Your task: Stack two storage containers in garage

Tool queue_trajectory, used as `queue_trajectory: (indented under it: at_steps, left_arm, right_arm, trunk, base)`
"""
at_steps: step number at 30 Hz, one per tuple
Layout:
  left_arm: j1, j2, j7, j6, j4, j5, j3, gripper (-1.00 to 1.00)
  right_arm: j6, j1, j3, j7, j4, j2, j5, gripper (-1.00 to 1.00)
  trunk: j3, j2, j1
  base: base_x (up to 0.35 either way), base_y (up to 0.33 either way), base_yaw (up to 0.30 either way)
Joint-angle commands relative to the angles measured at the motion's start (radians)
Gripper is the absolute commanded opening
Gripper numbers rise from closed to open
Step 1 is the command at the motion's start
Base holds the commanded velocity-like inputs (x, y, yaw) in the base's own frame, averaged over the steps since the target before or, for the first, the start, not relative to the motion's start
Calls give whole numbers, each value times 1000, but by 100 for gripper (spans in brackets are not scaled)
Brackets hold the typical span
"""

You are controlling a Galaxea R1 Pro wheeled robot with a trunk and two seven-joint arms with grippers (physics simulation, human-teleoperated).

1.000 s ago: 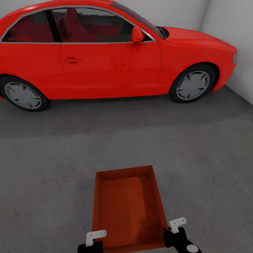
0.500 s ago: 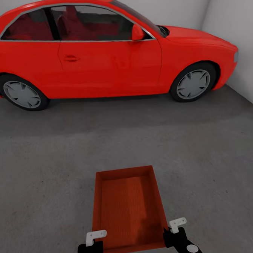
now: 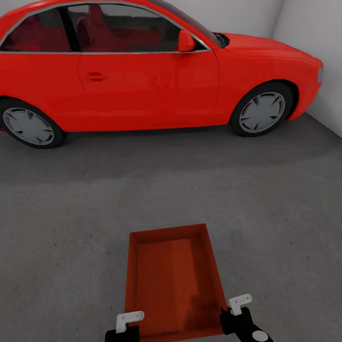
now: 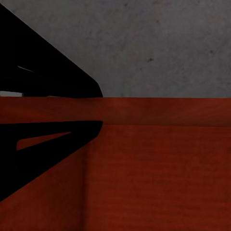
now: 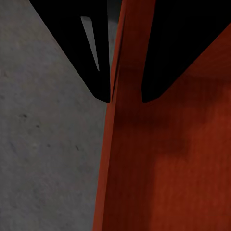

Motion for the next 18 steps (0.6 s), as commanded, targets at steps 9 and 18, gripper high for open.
queue_trajectory:
  at_steps: [9,18]
  left_arm:
    - [0,-24,-19,5,0,70,-3,-100]
    - [0,-22,-19,4,0,70,-3,-100]
  right_arm:
    - [-46,0,-9,-37,-5,1,-57,-100]
    - [-46,0,-9,-37,-5,1,-56,-100]
  trunk:
    - [-29,-64,35]
    - [-57,-127,69]
  base:
    - [0,0,0]
    - [0,0,0]
